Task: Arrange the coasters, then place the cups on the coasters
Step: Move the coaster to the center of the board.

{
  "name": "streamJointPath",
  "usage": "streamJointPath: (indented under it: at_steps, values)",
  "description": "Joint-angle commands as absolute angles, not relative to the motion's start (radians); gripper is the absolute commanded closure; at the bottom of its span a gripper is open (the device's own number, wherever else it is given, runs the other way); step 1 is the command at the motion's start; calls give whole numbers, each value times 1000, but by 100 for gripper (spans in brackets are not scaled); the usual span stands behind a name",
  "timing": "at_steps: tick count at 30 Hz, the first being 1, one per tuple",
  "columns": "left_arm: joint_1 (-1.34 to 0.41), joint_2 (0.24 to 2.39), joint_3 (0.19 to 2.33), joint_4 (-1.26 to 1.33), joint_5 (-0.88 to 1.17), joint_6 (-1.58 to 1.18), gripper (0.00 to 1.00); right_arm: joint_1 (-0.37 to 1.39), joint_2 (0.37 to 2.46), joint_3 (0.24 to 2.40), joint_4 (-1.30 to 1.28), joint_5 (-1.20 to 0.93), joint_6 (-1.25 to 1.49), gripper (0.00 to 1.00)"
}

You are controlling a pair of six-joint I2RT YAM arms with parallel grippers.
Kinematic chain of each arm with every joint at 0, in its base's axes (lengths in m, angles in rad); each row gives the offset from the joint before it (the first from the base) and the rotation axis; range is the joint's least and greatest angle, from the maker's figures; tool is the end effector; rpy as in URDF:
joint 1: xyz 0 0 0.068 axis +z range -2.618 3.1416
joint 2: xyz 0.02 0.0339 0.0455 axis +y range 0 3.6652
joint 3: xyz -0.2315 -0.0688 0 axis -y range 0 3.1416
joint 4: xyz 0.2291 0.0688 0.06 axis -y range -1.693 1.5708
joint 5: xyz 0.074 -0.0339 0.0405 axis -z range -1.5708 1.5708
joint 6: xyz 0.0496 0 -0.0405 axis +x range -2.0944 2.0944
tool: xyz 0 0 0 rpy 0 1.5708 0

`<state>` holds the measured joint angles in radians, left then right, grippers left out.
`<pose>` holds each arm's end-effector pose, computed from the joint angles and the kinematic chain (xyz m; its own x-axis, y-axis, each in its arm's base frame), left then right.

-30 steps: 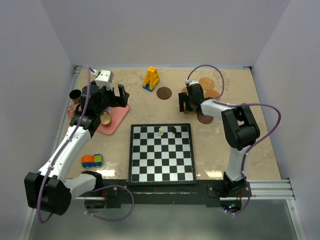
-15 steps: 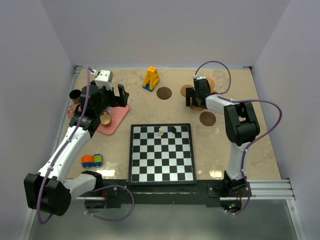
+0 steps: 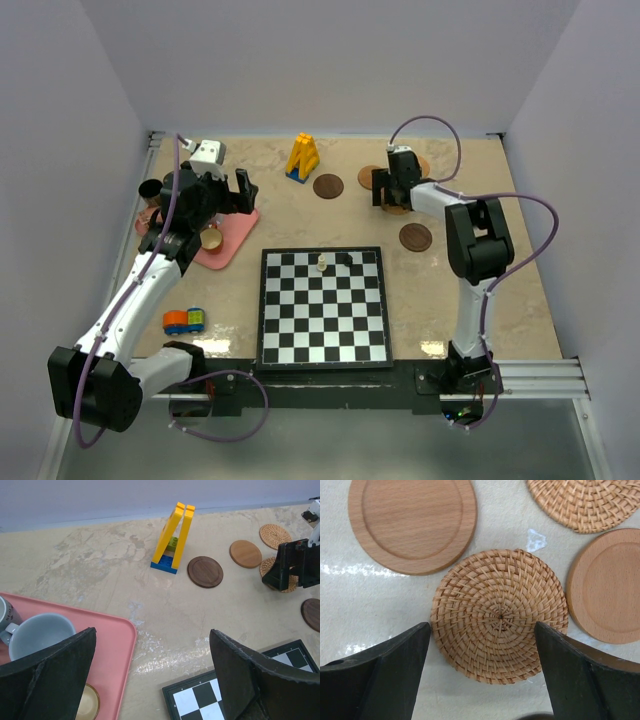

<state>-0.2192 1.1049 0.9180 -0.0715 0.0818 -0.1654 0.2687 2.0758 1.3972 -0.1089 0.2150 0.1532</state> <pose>0.2642 -0.0630 0.3052 -0.2944 -0.1025 -0.9502 0.2488 0.9517 -0.1798 0.4216 0.1051 0.1322 -0.6926 -0.0361 -0.7204 -0.0086 0.9991 -0.0417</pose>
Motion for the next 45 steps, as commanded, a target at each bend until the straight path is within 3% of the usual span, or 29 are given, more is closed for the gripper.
streamJointPath:
  at_steps: [1,19,45]
  values:
    - [-227,1097,914,-32,81,-179,0,224,2097,1436,-115,204,163,11]
    - [-229,1098,916,-34,77,-178,0,124,2039,1367,-94,196,160,11]
    - [-229,1100,917,-35,72,-176,0,112,2037,1381,-95,173,147,9]
